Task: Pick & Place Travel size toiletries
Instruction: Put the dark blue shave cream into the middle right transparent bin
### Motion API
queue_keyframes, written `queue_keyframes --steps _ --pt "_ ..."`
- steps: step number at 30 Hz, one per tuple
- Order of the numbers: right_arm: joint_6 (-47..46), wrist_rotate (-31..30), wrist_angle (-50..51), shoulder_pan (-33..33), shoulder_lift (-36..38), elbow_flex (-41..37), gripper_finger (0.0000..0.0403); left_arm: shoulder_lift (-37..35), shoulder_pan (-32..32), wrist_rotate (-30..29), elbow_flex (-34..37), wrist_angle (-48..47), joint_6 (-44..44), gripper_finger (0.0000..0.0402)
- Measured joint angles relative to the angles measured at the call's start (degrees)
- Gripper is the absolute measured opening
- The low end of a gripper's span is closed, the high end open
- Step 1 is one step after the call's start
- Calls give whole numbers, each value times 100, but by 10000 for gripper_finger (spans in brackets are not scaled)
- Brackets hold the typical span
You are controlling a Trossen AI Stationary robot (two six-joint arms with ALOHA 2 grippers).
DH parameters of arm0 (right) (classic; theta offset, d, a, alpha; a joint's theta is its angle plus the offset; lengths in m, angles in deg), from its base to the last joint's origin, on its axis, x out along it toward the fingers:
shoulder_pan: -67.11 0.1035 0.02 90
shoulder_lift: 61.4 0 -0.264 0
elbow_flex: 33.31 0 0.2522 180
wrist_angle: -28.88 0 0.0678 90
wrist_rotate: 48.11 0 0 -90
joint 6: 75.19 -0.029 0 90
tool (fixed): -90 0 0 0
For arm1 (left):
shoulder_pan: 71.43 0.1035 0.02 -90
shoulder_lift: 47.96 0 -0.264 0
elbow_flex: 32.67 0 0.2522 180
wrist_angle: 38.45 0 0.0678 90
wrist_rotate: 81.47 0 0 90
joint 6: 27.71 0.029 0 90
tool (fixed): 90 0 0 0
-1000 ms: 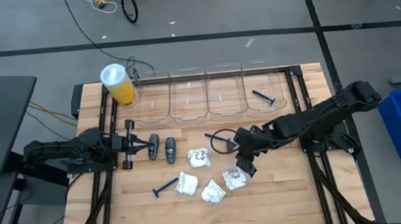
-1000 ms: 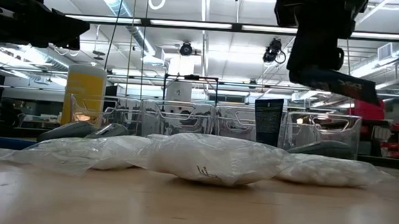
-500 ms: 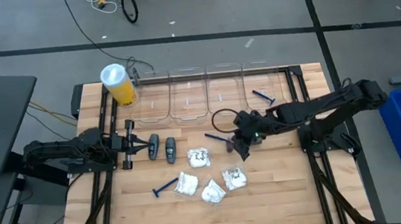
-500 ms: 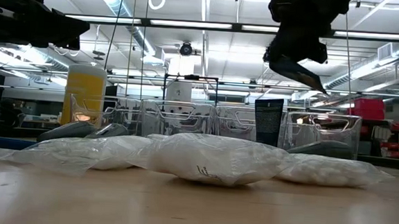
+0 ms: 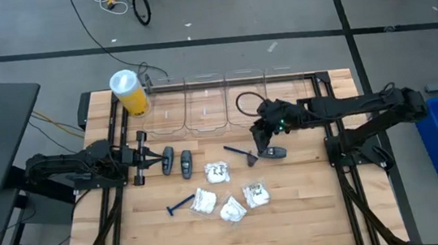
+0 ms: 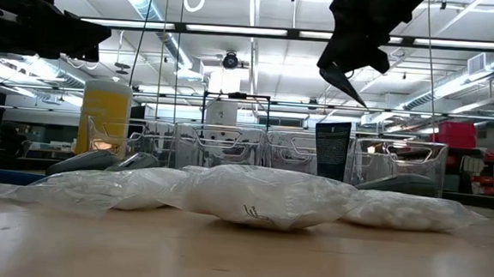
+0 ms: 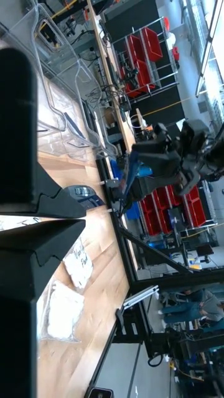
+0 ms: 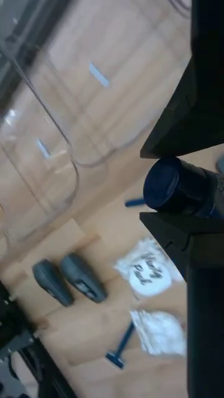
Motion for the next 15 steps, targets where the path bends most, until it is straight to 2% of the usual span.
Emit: queue_keyframes --steps 8,15 --pt "315 44 -28 -479 75 0 143 0 1 0 0 2 -1 24" --pt "652 35 -430 -1017 75 0 144 1 -1 0 0 2 0 24"
